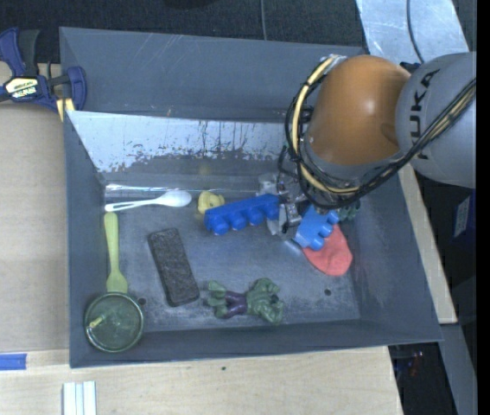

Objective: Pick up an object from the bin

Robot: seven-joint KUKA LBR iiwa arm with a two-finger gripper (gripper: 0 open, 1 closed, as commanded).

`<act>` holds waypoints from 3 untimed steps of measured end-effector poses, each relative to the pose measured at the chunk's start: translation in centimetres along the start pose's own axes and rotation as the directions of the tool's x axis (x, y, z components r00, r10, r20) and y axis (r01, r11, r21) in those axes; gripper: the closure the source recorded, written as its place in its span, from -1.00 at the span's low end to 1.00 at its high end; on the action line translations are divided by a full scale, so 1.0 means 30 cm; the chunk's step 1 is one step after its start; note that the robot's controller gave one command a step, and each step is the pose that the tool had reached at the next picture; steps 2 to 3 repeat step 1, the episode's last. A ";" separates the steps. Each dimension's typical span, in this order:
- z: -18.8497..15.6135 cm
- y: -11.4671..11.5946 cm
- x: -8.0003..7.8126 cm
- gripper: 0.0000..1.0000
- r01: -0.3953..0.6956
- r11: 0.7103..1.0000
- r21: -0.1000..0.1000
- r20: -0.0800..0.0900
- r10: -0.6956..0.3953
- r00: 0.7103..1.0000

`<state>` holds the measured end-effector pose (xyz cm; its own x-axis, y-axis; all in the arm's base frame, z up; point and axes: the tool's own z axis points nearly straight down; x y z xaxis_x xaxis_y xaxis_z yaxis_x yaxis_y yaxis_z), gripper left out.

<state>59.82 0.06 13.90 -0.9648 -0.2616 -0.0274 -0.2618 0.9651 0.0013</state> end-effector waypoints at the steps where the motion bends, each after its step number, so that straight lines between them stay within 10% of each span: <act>1: -0.237 0.011 0.012 1.00 0.004 1.000 -0.001 -0.005 -0.004 1.000; 3: -0.237 0.011 0.012 1.00 0.004 1.000 -0.001 -0.005 -0.004 1.000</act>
Offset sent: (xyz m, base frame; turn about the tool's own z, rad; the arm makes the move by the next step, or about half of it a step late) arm -0.0242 0.0068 0.2566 0.1254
